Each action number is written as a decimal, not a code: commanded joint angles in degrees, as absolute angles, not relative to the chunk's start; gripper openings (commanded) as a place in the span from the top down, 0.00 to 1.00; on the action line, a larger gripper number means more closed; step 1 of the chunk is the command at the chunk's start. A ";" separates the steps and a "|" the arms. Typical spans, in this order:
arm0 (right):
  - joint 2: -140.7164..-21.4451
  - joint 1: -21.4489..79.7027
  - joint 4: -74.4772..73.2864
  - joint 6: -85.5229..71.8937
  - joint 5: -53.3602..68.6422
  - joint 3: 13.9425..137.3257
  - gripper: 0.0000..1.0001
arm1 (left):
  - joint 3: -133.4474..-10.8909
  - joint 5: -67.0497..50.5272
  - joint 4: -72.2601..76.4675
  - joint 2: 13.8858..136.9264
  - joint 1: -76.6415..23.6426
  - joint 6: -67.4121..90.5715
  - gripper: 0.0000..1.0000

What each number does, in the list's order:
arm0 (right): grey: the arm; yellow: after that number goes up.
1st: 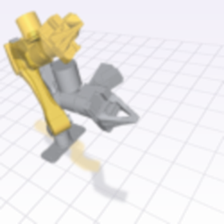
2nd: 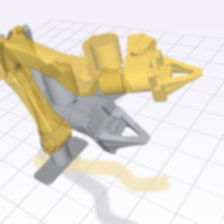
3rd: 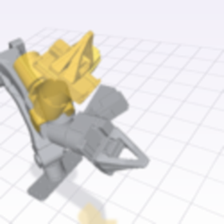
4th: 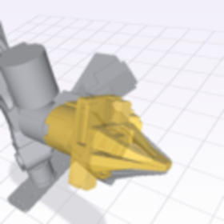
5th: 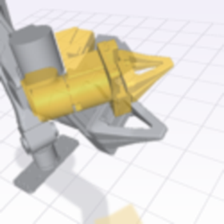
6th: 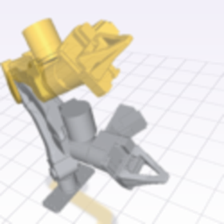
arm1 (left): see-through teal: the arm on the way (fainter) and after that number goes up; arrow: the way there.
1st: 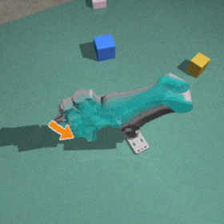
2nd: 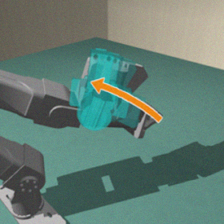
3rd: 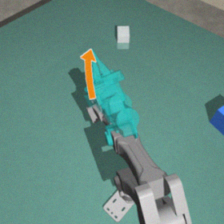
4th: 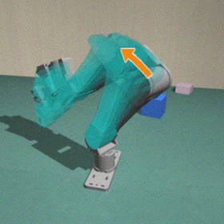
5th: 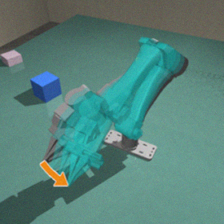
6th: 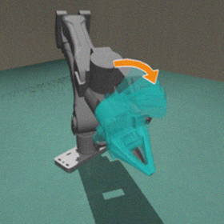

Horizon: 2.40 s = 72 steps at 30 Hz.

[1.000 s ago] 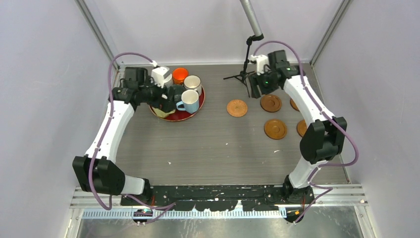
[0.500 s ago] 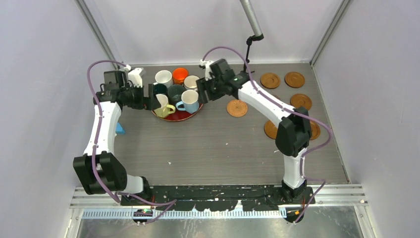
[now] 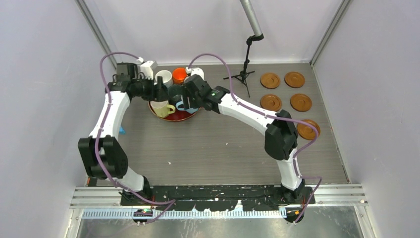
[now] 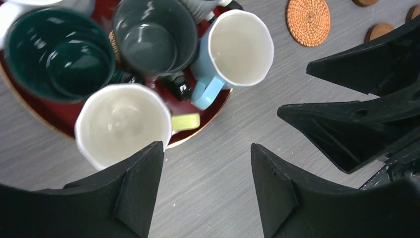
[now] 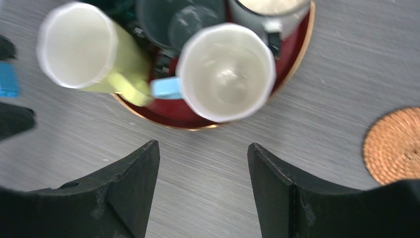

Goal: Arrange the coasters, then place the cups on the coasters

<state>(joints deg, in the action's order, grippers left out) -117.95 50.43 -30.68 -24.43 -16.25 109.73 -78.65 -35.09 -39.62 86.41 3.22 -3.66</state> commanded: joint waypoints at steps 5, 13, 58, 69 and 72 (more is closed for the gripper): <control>-110.49 48.01 -26.03 -25.29 -19.91 97.62 0.30 | -84.09 -27.89 -36.04 94.41 -6.14 -6.05 0.48; -108.91 44.21 -26.09 -26.11 -16.10 93.59 0.30 | -87.86 -21.49 -38.03 100.98 -9.48 -10.50 0.50; -109.11 41.84 -25.07 -22.72 -15.35 92.29 0.31 | -83.42 -23.91 -41.15 98.57 -16.93 -6.77 0.37; -108.69 43.40 -25.96 -26.32 -14.06 92.85 0.26 | -84.46 -25.05 -40.98 95.22 -14.85 -1.85 0.24; -109.54 45.27 -26.60 -28.74 -15.98 94.41 0.26 | -84.42 -24.32 -39.25 90.88 -12.29 0.43 0.18</control>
<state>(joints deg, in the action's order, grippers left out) -111.79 42.72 -27.29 -24.91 -13.91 92.12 -83.15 -24.05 -41.45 99.42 -15.49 -3.38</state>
